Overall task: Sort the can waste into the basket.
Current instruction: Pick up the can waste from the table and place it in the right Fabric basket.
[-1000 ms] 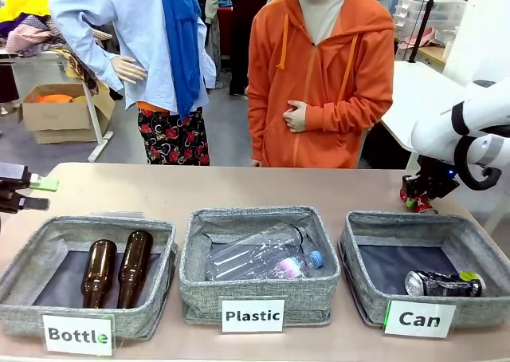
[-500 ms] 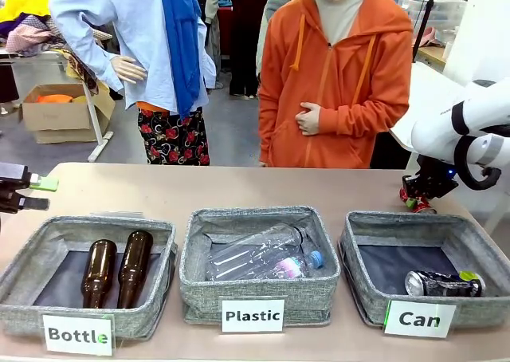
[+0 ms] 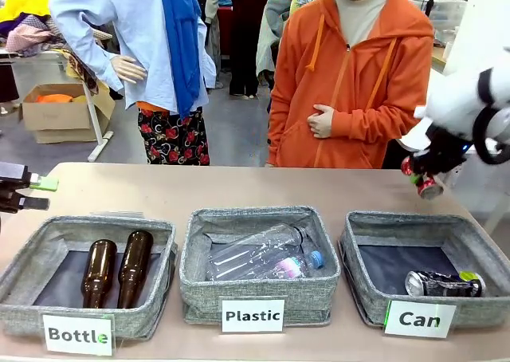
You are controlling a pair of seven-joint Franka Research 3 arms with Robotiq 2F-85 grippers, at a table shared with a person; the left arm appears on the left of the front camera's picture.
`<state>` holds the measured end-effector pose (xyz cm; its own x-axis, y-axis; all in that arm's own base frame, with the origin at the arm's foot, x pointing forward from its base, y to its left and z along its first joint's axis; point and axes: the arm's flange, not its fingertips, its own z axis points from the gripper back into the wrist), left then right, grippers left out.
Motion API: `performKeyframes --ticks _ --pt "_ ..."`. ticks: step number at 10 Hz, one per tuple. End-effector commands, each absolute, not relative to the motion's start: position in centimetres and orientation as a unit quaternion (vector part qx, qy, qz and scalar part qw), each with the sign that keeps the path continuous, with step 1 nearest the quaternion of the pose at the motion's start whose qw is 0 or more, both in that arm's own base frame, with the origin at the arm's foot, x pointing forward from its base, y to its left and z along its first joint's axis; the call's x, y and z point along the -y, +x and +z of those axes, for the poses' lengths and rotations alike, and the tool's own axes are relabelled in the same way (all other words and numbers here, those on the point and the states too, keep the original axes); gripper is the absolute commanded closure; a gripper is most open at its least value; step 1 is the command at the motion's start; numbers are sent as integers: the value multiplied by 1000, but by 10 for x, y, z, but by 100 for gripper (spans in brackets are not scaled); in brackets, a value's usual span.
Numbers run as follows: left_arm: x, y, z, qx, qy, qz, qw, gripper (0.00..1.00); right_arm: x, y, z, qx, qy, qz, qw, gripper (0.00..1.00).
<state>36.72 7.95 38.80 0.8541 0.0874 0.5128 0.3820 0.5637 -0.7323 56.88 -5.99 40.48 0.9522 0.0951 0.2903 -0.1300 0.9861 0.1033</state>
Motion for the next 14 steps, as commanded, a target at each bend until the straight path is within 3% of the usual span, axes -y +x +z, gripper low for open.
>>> performKeyframes --ticks 1,4,6,14 --pt "-81 366 389 254 -461 -93 845 0 61 499 470 137 166 195 957 83" --pt "-81 366 389 254 -461 -93 845 0 33 402 502 42 208 416 884 83" --pt "-81 366 389 254 -461 -93 845 0 27 369 493 -9 216 505 836 83" --pt "-81 366 389 254 -461 -93 845 0 25 367 477 25 175 511 841 83"
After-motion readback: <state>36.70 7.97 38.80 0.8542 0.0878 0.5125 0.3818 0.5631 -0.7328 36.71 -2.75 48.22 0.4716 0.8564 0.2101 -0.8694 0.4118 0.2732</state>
